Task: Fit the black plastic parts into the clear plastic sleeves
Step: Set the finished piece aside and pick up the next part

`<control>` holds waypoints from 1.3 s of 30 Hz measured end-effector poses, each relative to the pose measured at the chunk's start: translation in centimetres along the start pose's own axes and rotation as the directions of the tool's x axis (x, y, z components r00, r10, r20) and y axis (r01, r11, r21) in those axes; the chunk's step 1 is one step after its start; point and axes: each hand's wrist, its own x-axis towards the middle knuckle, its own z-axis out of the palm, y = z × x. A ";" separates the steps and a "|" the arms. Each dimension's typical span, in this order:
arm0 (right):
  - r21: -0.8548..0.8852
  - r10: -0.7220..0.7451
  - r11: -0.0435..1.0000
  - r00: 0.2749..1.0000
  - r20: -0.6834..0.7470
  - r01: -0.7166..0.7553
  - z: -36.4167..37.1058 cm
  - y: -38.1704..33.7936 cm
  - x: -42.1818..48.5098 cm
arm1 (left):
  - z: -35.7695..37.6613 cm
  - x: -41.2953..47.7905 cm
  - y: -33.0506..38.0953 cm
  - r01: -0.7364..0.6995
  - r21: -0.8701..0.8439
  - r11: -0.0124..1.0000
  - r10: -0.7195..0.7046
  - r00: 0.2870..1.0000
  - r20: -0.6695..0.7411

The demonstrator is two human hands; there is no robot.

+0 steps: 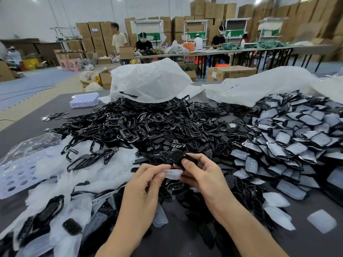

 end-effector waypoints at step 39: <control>-0.149 -0.069 0.985 0.988 0.139 0.090 1.1 0.8 -0.8 | 0.1 0.4 -1.0 0.299 -0.349 0.888 -0.306 0.951 0.038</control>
